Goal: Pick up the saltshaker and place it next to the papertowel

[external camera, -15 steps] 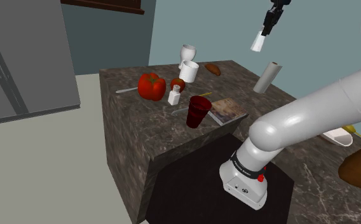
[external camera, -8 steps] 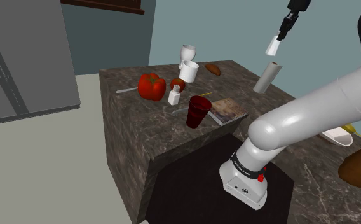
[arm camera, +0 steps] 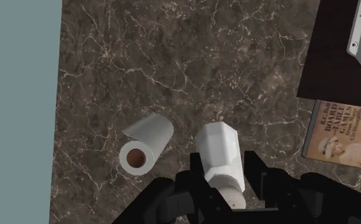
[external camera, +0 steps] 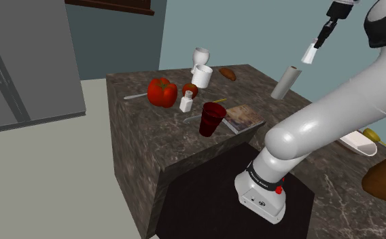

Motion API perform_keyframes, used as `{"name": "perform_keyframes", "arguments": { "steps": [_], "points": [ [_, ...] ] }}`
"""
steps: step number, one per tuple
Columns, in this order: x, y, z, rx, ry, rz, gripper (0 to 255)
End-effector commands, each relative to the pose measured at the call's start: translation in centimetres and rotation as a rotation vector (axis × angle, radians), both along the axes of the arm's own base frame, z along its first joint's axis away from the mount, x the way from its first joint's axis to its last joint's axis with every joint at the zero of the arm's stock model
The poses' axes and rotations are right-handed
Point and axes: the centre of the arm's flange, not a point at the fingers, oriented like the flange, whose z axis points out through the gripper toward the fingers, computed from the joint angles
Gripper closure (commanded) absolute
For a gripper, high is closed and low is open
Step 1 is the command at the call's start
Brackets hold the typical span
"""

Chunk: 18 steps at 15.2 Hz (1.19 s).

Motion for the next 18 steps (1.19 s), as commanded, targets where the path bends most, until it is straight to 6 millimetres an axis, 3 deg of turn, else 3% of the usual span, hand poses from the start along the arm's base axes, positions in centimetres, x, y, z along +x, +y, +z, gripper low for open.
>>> {"name": "perform_keyframes", "arguments": {
  "steps": [1, 5, 6, 7, 18],
  "points": [
    [-1.8, -2.0, 0.2, -0.001, 0.001, 0.002, 255],
    [-5.3, -5.9, 0.2, -0.001, 0.001, 0.002, 255],
    [-4.4, -4.9, 0.0, 0.001, 0.000, -0.004, 255],
    [-4.4, -4.9, 0.0, 0.001, 0.000, -0.004, 0],
    [-6.8, -4.1, -14.6, -0.041, -0.101, -0.172, 0]
  ]
}}
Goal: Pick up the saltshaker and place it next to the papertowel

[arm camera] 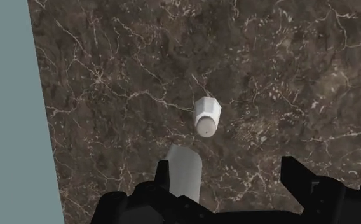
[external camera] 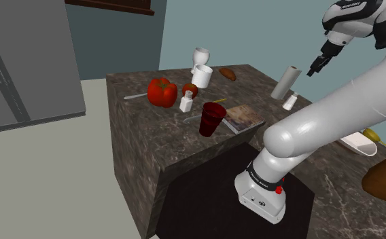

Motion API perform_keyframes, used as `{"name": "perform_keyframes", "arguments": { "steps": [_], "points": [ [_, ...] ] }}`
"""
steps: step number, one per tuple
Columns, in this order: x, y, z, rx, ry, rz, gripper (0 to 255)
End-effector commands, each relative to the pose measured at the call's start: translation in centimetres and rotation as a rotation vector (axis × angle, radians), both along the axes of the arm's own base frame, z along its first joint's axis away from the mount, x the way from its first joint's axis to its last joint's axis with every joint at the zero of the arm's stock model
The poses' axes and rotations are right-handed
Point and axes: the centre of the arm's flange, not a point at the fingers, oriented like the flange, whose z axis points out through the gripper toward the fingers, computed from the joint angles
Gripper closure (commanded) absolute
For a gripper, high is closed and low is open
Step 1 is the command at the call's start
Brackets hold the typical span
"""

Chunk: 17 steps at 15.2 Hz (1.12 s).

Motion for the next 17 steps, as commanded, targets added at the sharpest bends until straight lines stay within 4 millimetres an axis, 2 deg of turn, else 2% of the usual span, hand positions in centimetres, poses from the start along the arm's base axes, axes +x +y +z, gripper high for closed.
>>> {"name": "perform_keyframes", "arguments": {
  "steps": [1, 9, 17],
  "points": [
    [-0.5, 0.4, -2.5, -0.010, -0.020, -0.031, 0],
    [-1.1, 0.7, -13.2, -0.041, -0.093, -0.154, 0],
    [-0.8, -0.1, -17.7, -0.044, -0.100, -0.165, 0]
  ]
}}
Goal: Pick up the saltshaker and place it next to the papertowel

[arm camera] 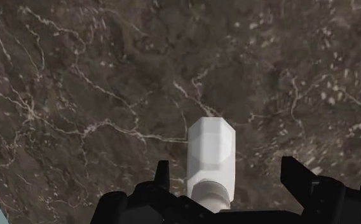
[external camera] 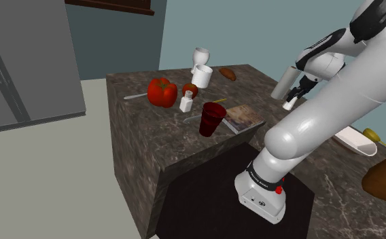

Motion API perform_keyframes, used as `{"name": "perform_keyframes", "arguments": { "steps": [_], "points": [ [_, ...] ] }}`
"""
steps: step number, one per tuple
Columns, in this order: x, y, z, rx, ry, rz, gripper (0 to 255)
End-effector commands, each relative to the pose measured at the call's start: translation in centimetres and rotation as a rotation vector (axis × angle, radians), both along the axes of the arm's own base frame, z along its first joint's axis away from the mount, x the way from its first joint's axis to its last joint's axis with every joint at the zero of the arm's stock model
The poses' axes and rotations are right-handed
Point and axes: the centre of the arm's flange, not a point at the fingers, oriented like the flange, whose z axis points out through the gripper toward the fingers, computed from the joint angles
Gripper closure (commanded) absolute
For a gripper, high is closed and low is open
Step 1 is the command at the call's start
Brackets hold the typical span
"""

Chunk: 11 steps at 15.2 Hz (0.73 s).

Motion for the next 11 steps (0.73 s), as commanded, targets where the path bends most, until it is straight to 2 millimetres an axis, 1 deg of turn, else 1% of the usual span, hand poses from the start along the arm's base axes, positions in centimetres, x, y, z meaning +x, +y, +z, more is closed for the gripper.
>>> {"name": "perform_keyframes", "arguments": {
  "steps": [1, 8, 9, 11],
  "points": [
    [0.03, -0.19, -0.80, -0.001, 0.000, -0.001, 0],
    [0.03, -0.19, -0.80, -0.001, 0.000, -0.001, 0],
    [0.04, -0.19, -0.80, -0.001, 0.000, -0.001, 255],
    [0.04, -0.19, -0.79, -0.001, 0.000, -0.001, 255]
  ]
}}
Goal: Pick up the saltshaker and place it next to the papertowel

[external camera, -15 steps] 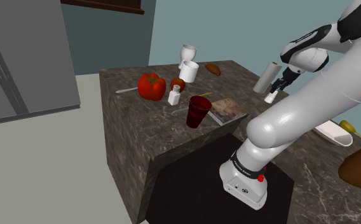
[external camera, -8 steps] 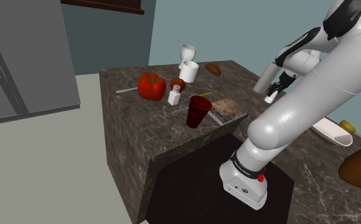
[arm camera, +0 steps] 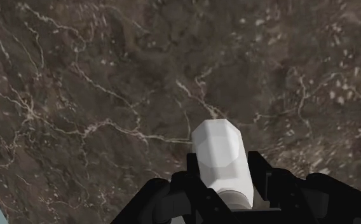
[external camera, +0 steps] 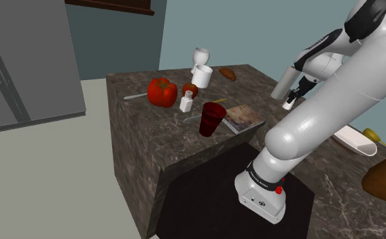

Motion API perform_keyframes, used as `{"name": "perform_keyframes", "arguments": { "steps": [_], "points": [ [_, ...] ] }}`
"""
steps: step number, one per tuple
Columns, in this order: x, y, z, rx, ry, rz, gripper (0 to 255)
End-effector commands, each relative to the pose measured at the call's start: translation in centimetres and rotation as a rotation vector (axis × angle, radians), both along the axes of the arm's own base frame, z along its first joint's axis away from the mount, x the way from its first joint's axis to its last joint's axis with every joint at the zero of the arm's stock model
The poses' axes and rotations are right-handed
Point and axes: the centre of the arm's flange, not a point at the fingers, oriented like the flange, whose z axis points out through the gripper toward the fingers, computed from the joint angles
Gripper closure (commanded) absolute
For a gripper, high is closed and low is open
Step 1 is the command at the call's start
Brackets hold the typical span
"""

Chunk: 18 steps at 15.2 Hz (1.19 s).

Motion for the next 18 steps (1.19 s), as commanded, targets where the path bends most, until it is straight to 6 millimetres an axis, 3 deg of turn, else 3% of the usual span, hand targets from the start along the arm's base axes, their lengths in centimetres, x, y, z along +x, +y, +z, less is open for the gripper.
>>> {"name": "perform_keyframes", "arguments": {
  "steps": [1, 7, 18],
  "points": [
    [0.0, 0.1, -0.2, 0.006, 0.002, 0.001, 255],
    [0.0, 0.1, -0.2, 0.006, 0.002, 0.001, 255],
    [0.0, 0.1, 5.6, 0.006, 0.002, 0.001, 255]
  ]
}}
